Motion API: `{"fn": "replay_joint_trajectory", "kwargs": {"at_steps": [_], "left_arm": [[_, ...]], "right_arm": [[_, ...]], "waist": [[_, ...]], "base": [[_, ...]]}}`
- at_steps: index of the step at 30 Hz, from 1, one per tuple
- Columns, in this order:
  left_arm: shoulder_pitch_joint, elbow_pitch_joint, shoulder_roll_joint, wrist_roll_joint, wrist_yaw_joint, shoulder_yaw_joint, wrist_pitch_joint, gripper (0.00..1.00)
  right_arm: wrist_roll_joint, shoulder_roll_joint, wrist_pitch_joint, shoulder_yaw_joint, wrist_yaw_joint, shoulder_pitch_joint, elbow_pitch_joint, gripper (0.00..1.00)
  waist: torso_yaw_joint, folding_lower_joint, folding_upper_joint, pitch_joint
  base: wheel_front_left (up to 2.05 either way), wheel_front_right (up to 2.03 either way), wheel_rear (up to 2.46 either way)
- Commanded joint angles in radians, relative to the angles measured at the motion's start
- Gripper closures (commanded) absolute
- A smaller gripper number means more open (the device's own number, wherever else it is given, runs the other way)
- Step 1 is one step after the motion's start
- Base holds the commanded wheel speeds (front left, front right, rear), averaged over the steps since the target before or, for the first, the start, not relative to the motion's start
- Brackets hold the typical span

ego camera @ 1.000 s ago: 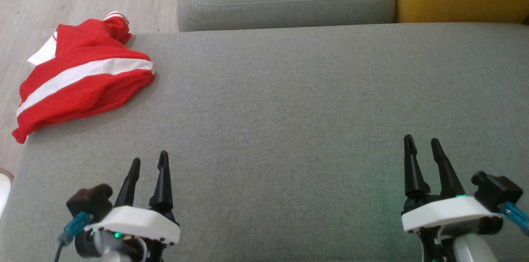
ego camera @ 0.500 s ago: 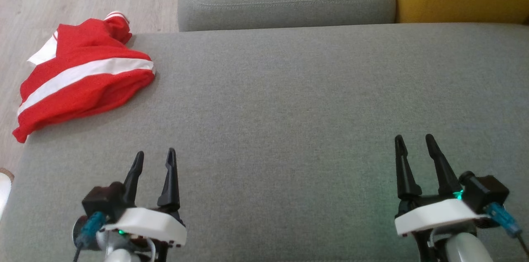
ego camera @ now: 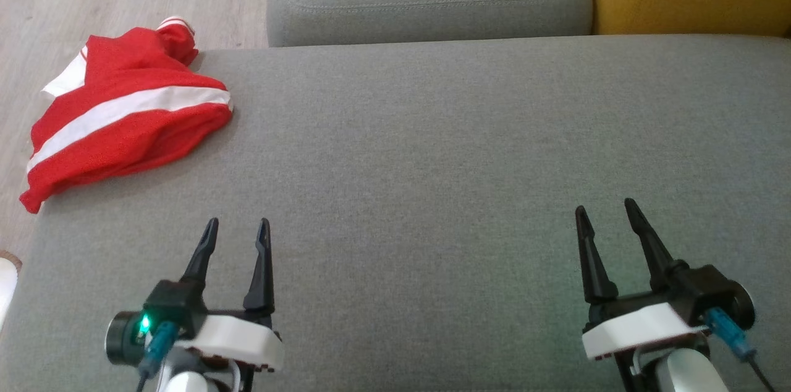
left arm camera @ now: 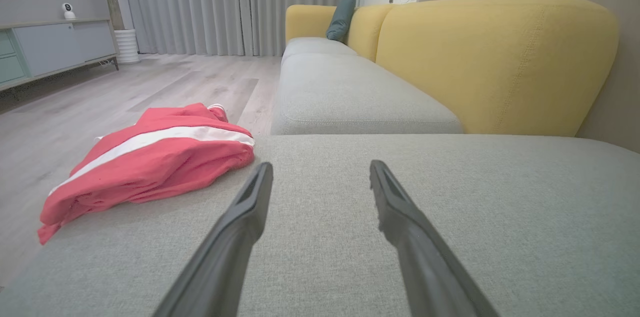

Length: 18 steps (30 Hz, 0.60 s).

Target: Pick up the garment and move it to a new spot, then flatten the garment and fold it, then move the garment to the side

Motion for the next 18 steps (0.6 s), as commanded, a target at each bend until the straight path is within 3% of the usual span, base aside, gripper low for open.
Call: {"fn": "replay_joint_trajectory", "kwargs": {"at_steps": [1,18], "left_arm": [[-0.021,-0.040,0.010,0.033,0.010,0.021,-0.015,0.00],[-0.022,-0.036,0.001,0.052,0.005,0.032,-0.022,0.00]], "right_arm": [[-0.034,-0.009,-0.020,0.025,0.008,-0.044,-0.033,0.00],[-0.050,-0.009,-0.027,0.015,0.008,-0.054,-0.027,0.00]], "waist": [[0.000,0.0000,0.0000,0.000],[0.001,0.0000,0.0000,0.004]], "base": [[0.00,0.00,0.00],[0.00,0.00,0.00]]}}
